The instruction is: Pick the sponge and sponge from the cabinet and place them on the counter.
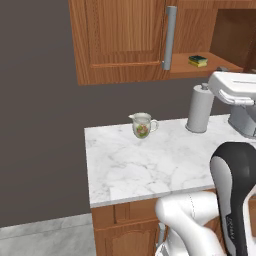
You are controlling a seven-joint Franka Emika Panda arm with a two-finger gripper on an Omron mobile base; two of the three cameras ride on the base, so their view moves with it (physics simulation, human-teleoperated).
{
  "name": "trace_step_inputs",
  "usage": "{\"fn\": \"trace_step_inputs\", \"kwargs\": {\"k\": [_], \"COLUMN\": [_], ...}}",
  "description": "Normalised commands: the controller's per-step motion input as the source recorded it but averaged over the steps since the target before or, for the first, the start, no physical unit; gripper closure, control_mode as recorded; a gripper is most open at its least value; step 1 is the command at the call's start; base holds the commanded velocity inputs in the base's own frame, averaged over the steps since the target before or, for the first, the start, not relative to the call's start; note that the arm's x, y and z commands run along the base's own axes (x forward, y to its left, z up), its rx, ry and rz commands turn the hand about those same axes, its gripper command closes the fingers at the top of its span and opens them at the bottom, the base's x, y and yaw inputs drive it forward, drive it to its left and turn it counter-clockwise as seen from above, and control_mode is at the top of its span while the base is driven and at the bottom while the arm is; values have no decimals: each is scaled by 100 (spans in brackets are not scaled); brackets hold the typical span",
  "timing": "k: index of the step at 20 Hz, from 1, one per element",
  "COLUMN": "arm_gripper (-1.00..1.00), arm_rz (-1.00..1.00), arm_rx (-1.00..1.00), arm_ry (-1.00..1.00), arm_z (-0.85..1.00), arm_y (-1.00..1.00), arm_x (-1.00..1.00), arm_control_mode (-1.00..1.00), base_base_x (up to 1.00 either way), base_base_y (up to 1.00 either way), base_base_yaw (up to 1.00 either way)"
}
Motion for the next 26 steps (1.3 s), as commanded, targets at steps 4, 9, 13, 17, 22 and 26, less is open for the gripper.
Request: {"fn": "trace_step_inputs", "kwargs": {"k": [4,9,13,17,22,26], "arm_gripper": [-100,-100,-100,-100,-100,-100], "arm_rz": [0,0,0,0,1,1], "arm_rx": [0,0,0,0,0,0], "arm_ry": [0,0,0,0,0,0], "arm_z": [0,0,0,0,0,0], "arm_y": [5,0,0,2,0,0], "arm_x": [28,24,25,30,30,30], "arm_control_mode": [-100,-100,-100,-100,-100,-100], "base_base_x": [0,0,0,0,0,0], "base_base_y": [0,0,0,0,0,0], "base_base_yaw": [0,0,0,0,0,0]}}
